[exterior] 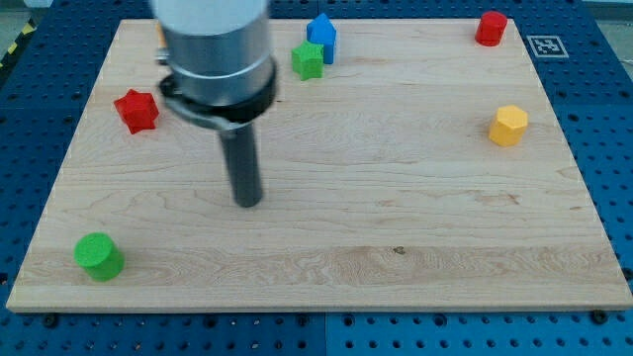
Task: Move the green circle closer to the blue cube
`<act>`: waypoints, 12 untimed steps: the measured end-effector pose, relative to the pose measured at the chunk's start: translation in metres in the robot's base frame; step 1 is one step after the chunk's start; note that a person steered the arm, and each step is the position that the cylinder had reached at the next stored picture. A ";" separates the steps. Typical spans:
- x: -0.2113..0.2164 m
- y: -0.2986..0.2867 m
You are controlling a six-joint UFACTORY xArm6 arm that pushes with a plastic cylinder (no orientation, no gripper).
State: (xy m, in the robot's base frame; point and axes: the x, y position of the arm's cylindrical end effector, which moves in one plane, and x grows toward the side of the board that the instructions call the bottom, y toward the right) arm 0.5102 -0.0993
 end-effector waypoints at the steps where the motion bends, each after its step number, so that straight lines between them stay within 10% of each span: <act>1: 0.000 -0.065; 6: 0.081 -0.182; 12: 0.081 -0.020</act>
State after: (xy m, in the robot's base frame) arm 0.5916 -0.1190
